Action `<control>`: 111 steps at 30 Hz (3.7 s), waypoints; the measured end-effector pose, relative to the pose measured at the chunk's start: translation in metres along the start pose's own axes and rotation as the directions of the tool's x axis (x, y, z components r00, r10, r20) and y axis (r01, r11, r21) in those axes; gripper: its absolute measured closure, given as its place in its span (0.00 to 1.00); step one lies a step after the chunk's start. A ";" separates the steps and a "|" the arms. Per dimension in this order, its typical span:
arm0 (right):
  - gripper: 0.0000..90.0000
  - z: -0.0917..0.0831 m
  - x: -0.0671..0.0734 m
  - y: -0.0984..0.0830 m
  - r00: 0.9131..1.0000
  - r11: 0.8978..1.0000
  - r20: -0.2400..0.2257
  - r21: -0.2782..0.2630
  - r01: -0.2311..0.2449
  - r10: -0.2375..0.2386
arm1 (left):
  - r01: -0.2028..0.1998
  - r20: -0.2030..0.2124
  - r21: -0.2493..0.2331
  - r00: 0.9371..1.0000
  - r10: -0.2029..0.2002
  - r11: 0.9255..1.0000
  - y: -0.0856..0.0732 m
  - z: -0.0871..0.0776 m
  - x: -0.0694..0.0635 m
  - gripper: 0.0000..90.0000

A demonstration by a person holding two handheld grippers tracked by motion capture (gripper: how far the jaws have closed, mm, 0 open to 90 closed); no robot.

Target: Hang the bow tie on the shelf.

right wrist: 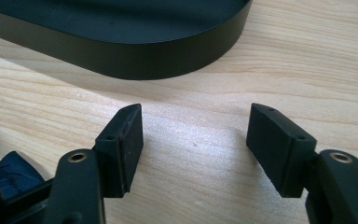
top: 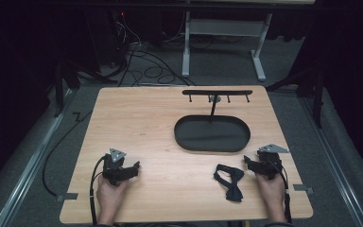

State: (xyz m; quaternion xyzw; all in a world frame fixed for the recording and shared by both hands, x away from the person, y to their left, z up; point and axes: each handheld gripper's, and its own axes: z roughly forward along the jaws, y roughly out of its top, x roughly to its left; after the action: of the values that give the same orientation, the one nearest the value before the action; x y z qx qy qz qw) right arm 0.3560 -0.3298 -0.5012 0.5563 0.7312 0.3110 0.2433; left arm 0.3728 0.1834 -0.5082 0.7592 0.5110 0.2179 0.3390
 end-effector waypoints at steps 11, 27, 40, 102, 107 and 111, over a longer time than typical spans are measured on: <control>0.40 0.000 -0.001 0.000 1.000 1.000 -0.013 -0.005 -0.004 0.004 | -0.001 -0.001 0.002 1.000 0.001 1.000 0.000 0.000 0.000 0.24; 0.43 -0.002 0.001 -0.002 1.000 1.000 0.008 -0.005 -0.003 0.003 | 0.000 -0.002 0.002 1.000 0.000 1.000 0.000 0.000 0.000 0.24; 0.45 -0.008 -0.005 -0.003 0.999 0.998 -0.022 -0.048 -0.047 0.046 | 0.001 0.000 0.003 1.000 -0.001 1.000 0.000 0.000 0.000 0.24; 0.61 -0.021 0.064 0.008 0.947 0.997 -0.310 -0.037 0.074 -0.082 | -0.001 0.003 0.002 1.000 0.001 1.000 0.000 0.000 0.000 0.24; 0.67 -0.015 0.066 0.006 0.944 0.996 -0.316 -0.018 0.092 -0.093 | -0.001 0.003 0.002 1.000 0.001 1.000 0.000 0.000 0.000 0.24; 0.72 -0.012 0.067 0.005 0.943 0.996 -0.322 0.000 0.089 -0.085 | -0.001 0.003 0.002 1.000 0.001 1.000 0.000 0.000 0.000 0.24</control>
State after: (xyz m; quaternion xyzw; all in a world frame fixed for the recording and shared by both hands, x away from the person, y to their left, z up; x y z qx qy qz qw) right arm 0.3331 -0.2670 -0.4900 0.4672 0.7872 0.3809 0.1303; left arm 0.3727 0.1836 -0.5081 0.7600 0.5105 0.2165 0.3390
